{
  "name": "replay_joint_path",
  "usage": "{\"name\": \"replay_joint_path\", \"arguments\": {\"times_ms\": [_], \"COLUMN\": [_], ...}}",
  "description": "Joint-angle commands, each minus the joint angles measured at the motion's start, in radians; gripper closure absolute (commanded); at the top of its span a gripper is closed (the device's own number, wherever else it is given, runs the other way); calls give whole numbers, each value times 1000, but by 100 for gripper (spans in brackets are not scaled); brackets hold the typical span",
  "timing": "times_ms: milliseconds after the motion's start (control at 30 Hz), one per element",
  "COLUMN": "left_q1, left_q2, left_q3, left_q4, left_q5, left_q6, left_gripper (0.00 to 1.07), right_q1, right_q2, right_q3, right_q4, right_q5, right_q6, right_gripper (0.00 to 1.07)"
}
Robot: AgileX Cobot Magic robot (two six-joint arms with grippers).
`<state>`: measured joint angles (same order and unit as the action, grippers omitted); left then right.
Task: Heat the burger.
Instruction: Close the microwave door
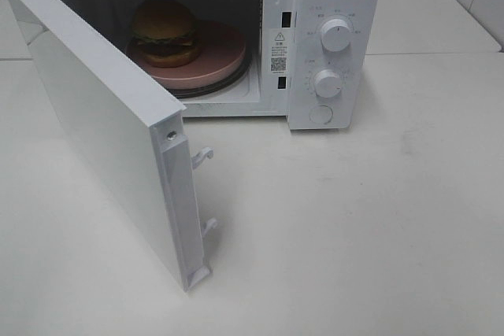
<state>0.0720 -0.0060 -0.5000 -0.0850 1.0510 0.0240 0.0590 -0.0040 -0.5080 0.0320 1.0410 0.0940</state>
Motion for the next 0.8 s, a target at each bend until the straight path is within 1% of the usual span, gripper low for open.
{"name": "replay_joint_path", "arguments": {"times_ms": [33, 800], "left_q1": [-5, -5], "left_q2": [-18, -18], "left_q3": [2, 2], "left_q4": [-6, -6], "left_q5": [-15, -15], "left_q6": [1, 1], "left_gripper": [14, 14], "right_q1": [-7, -7], "right_q2": [-26, -26], "right_q3": [1, 1], "right_q4": [2, 2], "right_q5": [-4, -4], "right_q6": [-1, -2], "right_gripper": [34, 34]}}
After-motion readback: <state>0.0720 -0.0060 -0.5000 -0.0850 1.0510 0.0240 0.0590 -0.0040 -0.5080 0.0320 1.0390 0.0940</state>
